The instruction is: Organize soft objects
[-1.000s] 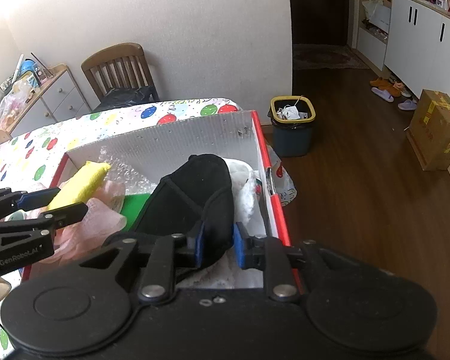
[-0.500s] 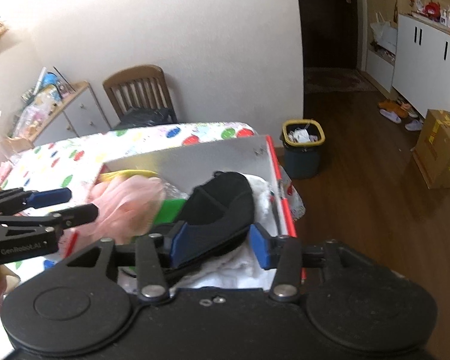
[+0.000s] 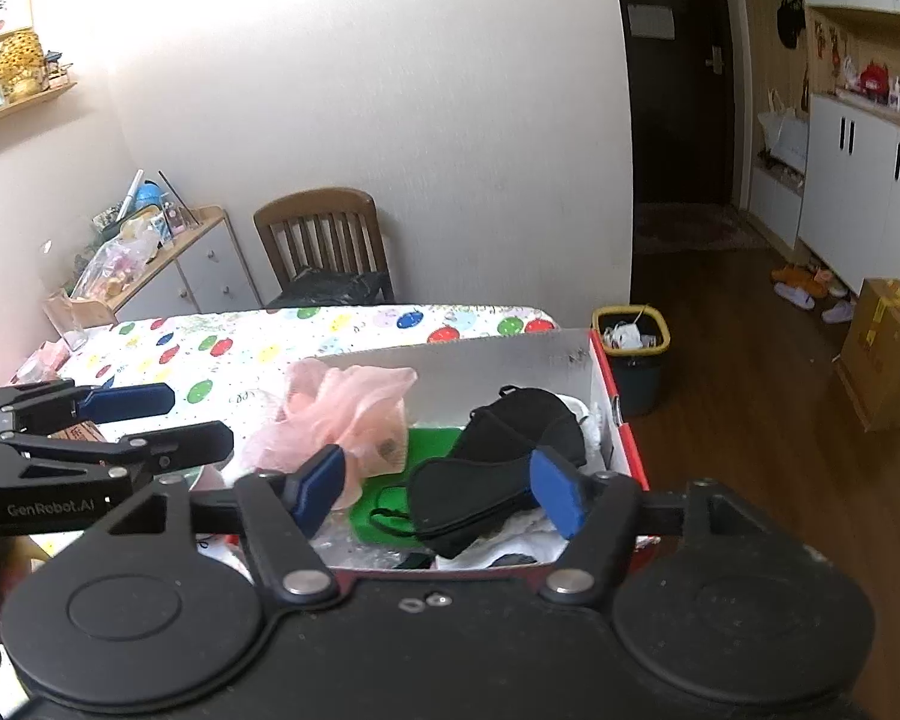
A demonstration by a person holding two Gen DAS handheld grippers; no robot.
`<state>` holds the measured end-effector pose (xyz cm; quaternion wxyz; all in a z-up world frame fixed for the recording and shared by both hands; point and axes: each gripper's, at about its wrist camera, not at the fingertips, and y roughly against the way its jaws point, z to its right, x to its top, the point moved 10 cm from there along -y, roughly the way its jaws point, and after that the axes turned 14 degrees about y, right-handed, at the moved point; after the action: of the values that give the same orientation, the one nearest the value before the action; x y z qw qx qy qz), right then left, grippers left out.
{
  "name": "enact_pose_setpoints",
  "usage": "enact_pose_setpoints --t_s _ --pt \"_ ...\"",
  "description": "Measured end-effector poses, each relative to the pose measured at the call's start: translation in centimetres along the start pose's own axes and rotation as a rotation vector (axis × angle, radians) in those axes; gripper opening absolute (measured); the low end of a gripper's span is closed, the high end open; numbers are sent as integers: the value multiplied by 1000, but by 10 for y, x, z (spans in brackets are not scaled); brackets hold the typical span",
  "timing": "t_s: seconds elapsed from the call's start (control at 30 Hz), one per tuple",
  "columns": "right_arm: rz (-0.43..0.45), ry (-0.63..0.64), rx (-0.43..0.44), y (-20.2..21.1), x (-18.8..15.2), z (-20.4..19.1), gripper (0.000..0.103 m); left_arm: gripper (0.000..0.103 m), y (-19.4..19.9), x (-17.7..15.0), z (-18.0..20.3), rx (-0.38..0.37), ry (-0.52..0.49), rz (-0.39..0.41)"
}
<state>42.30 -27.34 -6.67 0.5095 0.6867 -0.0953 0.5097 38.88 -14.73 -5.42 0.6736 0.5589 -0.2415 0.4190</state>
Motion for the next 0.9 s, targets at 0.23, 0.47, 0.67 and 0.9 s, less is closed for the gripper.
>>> enact_pose_setpoints --t_s 0.23,0.47,0.67,0.9 --pt "82 9 -13 27 -1 -24 92 82 25 -8 -1 -26 9 16" --pt "134 -7 -10 45 -2 -39 103 91 43 -16 -2 -59 22 13" --pt "140 -47 -50 53 -10 -45 103 98 53 -18 -7 -53 33 19" --pt "136 -71 -98 58 -21 -55 103 98 67 -20 -9 -52 56 38"
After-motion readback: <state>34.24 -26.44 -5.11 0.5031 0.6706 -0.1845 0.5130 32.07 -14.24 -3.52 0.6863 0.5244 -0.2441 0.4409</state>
